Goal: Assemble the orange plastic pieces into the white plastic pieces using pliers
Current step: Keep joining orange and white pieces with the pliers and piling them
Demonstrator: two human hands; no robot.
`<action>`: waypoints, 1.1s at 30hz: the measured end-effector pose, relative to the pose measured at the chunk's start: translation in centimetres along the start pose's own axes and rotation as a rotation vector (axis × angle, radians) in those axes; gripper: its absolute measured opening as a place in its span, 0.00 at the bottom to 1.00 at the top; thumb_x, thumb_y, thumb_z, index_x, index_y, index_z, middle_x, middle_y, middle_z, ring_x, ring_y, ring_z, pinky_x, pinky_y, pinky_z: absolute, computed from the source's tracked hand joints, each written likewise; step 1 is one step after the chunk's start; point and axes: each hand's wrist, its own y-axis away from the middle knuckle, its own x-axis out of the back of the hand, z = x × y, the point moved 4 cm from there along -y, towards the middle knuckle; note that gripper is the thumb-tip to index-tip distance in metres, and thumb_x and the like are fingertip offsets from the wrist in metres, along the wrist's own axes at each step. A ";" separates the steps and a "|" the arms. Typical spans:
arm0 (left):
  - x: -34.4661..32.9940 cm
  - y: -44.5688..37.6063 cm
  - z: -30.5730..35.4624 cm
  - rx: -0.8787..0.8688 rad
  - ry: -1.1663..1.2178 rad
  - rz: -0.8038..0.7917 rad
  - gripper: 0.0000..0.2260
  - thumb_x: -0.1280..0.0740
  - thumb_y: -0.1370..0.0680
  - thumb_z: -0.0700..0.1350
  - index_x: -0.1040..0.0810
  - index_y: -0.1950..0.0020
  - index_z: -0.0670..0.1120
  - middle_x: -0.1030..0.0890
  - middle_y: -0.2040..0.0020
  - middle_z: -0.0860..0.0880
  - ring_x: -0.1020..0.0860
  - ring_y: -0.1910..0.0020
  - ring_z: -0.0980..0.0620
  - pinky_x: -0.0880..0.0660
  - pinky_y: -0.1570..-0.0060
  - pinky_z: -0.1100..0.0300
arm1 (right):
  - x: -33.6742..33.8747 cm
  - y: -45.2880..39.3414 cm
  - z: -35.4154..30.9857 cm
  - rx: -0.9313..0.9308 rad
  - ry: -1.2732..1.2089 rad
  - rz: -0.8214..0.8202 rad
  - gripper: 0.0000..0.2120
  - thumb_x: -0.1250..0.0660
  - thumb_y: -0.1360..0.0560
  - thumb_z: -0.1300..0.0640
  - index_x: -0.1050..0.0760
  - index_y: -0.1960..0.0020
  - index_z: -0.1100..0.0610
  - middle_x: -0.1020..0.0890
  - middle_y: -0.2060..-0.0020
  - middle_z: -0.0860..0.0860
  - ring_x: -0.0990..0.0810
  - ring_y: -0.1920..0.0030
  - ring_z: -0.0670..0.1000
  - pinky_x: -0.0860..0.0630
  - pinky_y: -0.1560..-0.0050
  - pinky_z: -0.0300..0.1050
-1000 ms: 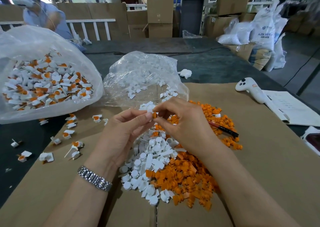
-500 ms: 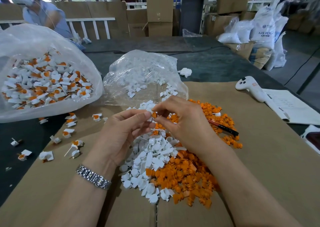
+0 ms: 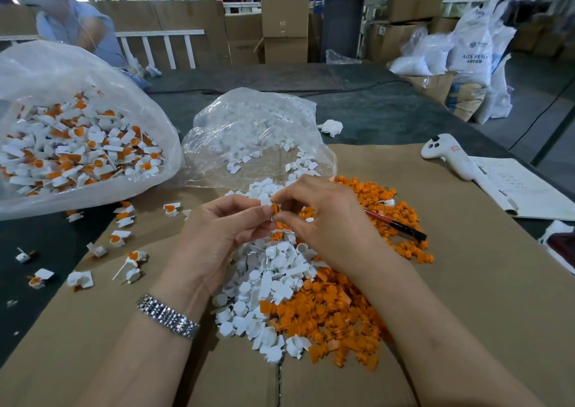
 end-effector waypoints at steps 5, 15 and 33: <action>0.1 -0.2 -0.1 0.044 0.076 0.013 0.07 0.21 0.39 0.38 0.14 0.62 0.42 0.14 0.59 0.40 0.14 0.62 0.47 0.19 0.64 0.64 | 1.8 0.0 2.6 -0.222 0.081 -0.026 0.16 0.29 0.23 0.48 0.22 0.37 0.49 0.20 0.46 0.45 0.21 0.50 0.42 0.23 0.45 0.39; 0.5 -0.3 -0.1 0.048 0.134 0.020 0.09 0.19 0.41 0.39 0.12 0.63 0.45 0.13 0.57 0.41 0.13 0.62 0.47 0.19 0.66 0.65 | 2.0 1.7 6.4 -0.661 0.541 -0.290 0.22 0.30 0.27 0.37 0.27 0.50 0.56 0.25 0.49 0.55 0.25 0.44 0.59 0.25 0.41 0.61; 1.4 -0.3 0.8 -0.068 0.277 0.071 0.13 0.19 0.37 0.44 0.13 0.55 0.45 0.14 0.56 0.46 0.14 0.59 0.52 0.24 0.69 0.68 | 2.3 -0.3 -1.1 -0.564 -0.289 -0.501 0.13 0.40 0.16 0.53 0.22 0.48 0.62 0.14 0.55 0.57 0.14 0.57 0.52 0.17 0.48 0.52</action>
